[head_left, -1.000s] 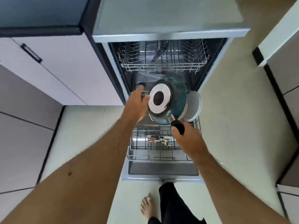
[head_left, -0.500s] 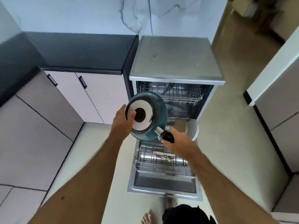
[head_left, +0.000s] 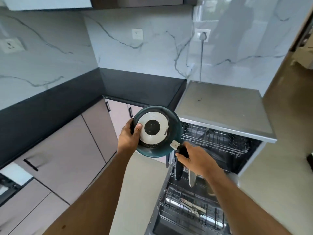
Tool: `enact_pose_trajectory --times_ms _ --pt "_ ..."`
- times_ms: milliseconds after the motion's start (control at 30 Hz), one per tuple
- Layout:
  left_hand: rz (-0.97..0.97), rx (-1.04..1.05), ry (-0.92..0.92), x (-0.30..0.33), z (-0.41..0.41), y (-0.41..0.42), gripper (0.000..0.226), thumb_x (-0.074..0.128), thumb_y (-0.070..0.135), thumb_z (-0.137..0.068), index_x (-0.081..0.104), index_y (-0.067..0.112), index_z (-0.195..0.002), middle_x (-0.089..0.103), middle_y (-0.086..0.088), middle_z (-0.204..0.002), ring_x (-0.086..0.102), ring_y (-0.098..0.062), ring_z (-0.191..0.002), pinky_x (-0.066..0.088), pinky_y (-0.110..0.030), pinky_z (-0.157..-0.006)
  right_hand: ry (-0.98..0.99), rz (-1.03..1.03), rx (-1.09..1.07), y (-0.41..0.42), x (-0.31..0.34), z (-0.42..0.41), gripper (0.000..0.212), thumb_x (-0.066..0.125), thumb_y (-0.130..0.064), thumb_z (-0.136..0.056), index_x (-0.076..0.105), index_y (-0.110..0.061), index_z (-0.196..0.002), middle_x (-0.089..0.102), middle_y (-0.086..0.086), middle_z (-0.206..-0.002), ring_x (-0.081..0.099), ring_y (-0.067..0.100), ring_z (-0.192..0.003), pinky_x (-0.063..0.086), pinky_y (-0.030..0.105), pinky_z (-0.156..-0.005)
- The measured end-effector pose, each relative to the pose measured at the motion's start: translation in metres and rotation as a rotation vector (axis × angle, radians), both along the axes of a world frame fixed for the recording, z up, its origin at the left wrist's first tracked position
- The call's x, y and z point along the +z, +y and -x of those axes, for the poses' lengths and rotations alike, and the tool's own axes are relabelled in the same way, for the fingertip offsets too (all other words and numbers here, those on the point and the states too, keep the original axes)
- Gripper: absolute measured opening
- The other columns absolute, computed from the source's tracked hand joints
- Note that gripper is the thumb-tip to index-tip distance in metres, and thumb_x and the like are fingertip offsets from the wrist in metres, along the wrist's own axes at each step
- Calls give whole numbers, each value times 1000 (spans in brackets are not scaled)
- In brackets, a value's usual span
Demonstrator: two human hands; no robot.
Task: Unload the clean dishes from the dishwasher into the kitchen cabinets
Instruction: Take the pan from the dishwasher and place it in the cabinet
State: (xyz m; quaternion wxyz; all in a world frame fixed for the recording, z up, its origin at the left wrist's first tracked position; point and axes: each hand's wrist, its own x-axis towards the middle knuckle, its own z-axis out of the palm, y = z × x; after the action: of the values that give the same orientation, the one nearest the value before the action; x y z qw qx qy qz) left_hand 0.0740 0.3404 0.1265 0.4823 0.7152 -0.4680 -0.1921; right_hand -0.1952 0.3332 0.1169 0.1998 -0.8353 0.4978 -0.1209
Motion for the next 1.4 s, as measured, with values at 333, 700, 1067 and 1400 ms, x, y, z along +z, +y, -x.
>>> enact_pose_trajectory --times_ms 333,700,1067,1400 --pt "128 235 36 20 -128 18 43 56 59 -90 57 36 -126 67 8 -115 63 -10 -107 49 -33 -99 49 238 243 -54 30 -134 38 43 -54 -98 36 -21 -116 69 7 -88 67 30 -76 58 47 -68" --pt "243 405 32 44 -344 3 75 62 71 -80 49 29 -141 62 10 -131 59 -8 -118 49 -34 -103 -44 409 380 -117 42 -370 35 48 -46 -99 44 -15 -115 71 4 -80 68 31 -74 31 26 -55" --pt "360 593 -117 123 -525 -40 68 56 67 -86 53 26 -140 63 3 -131 57 -11 -121 45 -28 -105 -161 781 440 -182 106 -565 36 58 -45 -95 56 -12 -110 72 3 -78 67 29 -56 40 26 -48" --pt "526 717 -168 208 -626 -106 72 60 68 -80 52 30 -140 65 7 -123 59 -7 -115 46 -26 -103 -258 860 503 -281 205 -698 32 50 -45 -99 46 -18 -116 70 5 -93 68 31 -73 51 36 -65"
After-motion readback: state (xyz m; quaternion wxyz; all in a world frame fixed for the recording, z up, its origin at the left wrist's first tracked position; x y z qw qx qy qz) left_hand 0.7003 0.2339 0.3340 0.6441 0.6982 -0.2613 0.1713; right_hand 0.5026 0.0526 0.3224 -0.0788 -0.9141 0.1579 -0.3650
